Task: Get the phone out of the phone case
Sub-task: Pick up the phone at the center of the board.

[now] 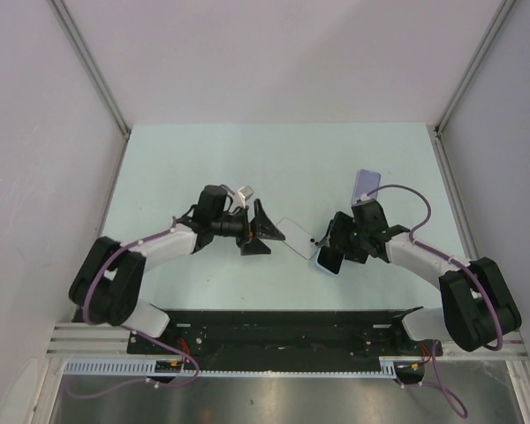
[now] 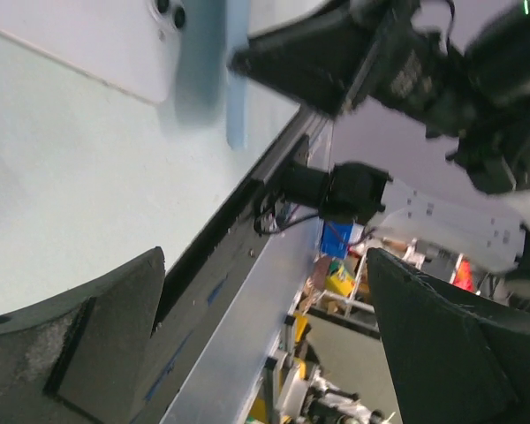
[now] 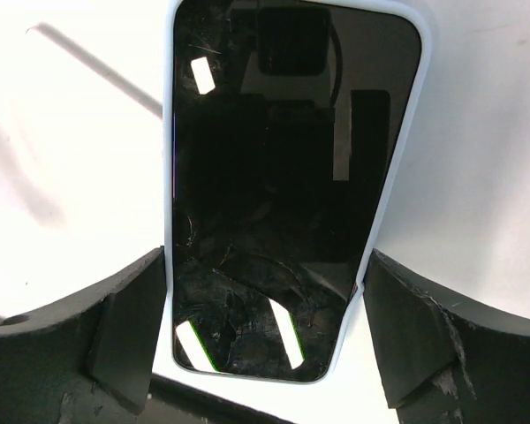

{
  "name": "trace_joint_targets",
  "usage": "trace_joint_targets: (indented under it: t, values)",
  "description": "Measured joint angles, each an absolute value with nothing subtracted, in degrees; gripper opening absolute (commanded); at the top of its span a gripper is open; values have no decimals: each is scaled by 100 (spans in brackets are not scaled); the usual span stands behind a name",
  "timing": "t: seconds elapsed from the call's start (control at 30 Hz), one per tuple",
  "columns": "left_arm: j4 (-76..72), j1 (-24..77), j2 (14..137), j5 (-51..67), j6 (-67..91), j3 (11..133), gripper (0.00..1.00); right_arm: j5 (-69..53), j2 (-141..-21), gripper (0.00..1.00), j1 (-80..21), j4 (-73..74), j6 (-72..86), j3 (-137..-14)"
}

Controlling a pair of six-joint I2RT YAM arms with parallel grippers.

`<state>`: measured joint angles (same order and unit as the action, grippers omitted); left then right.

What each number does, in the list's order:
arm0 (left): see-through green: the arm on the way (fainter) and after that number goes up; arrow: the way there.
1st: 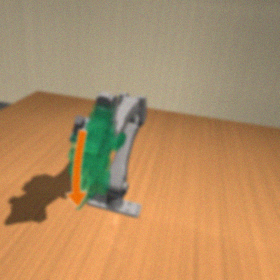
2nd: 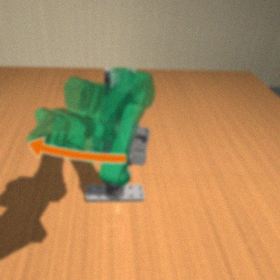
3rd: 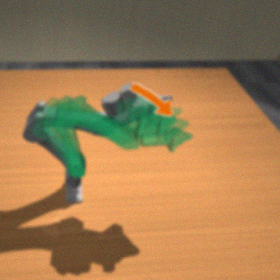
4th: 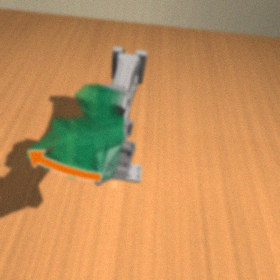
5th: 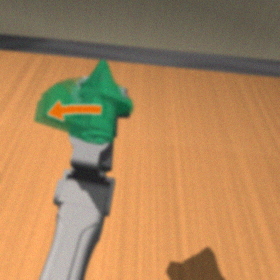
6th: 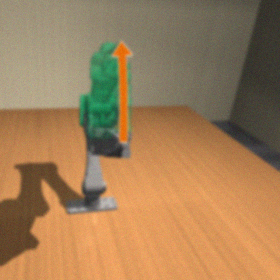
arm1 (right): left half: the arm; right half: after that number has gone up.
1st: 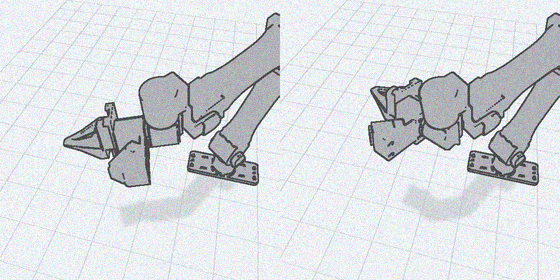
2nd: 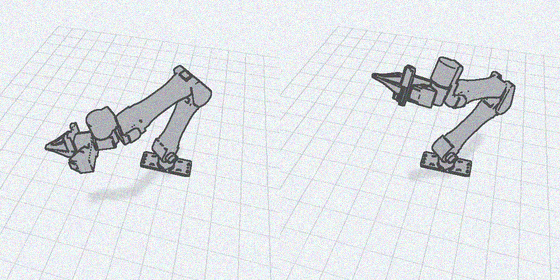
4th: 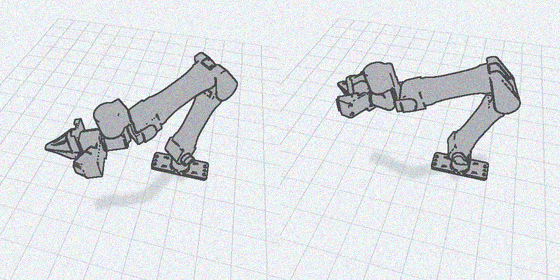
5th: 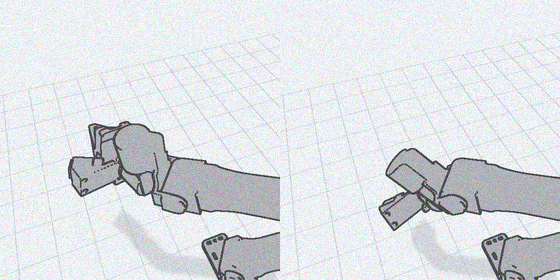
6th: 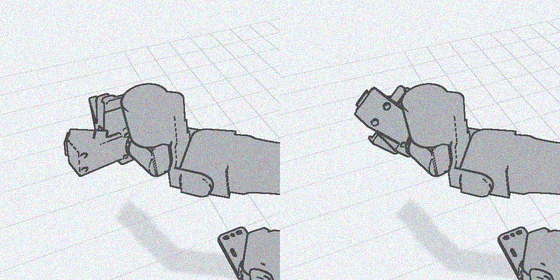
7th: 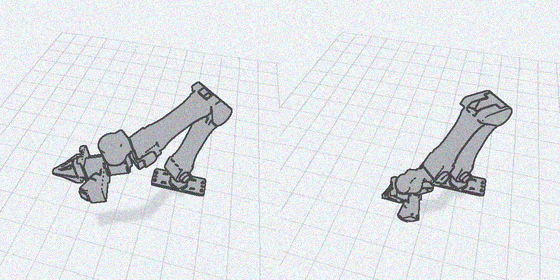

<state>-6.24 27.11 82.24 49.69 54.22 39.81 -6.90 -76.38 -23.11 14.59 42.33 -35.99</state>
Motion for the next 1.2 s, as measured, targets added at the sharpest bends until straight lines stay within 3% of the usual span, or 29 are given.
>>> trace_joint_targets:
  t: [0.07, 0.17, 0.43, 0.67, 1.07, 1.2]
  values:
    - [-668, 2716, 8652, 4897, 5588, 4215, 100, -937, -7636, 40, -2281, 1376, 4163, -3568]
    - [-611, 2775, 9472, 4713, 5754, 4978, 90, -1232, -7623, 36, -2215, 1280, 4038, -3483]
    - [432, 3454, 10847, 3826, 5194, 7212, 89, -1835, -7157, 33, -2016, 1317, 3579, -3280]
    - [1173, 3730, 11813, 3767, 4735, 7946, 90, -2447, -6895, 22, -1540, 1466, 3109, -3273]
    - [1160, 4056, 12202, 4257, 4858, 8093, 90, -2766, -7177, 20, -1343, 1533, 2884, -3267]
    - [1079, 4178, 12296, 4362, 5004, 8095, 86, -2810, -7264, 19, -1389, 1468, 2893, -3267]
